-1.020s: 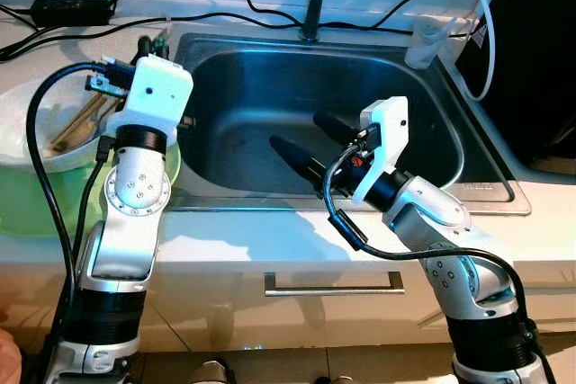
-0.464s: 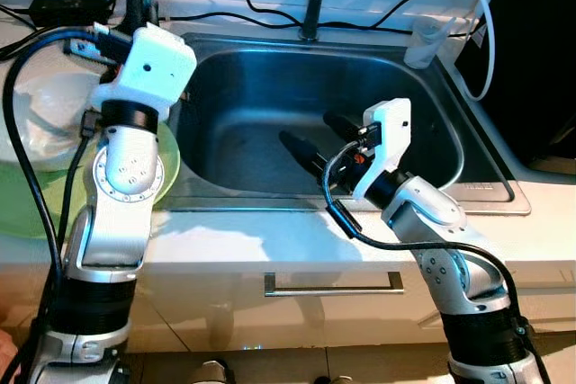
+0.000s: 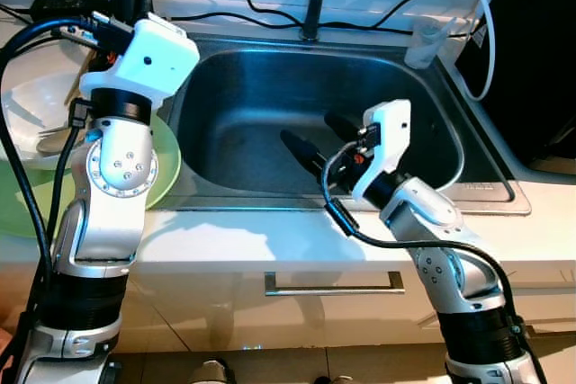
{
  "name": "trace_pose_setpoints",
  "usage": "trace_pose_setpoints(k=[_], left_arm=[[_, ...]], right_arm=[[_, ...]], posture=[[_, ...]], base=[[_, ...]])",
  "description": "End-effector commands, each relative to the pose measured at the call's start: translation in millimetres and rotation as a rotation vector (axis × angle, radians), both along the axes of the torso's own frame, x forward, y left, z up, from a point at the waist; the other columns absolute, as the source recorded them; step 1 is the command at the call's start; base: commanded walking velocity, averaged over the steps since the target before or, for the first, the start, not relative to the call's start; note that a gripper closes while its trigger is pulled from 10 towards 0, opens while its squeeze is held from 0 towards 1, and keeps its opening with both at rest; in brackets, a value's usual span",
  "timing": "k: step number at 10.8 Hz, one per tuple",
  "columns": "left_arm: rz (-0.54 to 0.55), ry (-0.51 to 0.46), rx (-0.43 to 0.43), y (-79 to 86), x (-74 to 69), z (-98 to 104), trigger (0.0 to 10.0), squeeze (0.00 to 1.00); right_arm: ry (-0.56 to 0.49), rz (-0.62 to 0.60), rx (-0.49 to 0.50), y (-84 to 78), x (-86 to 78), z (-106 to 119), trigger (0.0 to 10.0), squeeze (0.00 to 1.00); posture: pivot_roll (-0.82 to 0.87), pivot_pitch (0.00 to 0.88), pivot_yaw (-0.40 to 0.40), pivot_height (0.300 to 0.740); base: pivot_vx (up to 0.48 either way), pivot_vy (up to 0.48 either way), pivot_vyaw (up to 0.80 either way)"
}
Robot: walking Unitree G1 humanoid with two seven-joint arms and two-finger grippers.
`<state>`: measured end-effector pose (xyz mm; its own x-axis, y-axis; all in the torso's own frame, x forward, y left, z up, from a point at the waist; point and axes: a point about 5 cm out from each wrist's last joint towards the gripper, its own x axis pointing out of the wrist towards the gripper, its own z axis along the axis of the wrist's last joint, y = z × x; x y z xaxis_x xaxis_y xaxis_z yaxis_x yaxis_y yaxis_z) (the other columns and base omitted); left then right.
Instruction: Kitchen organization
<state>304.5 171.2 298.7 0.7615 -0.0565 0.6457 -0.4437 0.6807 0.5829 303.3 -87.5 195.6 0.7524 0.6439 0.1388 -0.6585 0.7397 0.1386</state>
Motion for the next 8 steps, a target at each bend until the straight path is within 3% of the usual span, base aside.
trace_pose_setpoints(k=[1,5,8], left_arm=[[-0.038,-0.062,-0.015,-7.4,-2.3,12.4,0.0,0.00],[-0.251,-0.085,-0.133,-47.2,5.8,24.3,0.0,0.00],[-0.434,0.022,-0.273,-67.8,12.9,11.8,0.0,0.00]], right_arm=[[-0.019,-0.029,-0.005,-4.7,2.6,2.9,10.0,0.00],[-0.038,-0.045,-0.017,-6.0,3.5,2.9,10.0,0.00],[-0.060,-0.080,-0.049,-11.3,4.8,1.1,10.0,0.00]], posture=[[0.01,0.108,-0.063,0.740],[0.00,0.094,-0.047,0.740],[-0.01,0.091,-0.028,0.740]], base=[[0.000,0.000,0.00],[0.000,0.000,0.00],[0.000,0.000,0.00]])
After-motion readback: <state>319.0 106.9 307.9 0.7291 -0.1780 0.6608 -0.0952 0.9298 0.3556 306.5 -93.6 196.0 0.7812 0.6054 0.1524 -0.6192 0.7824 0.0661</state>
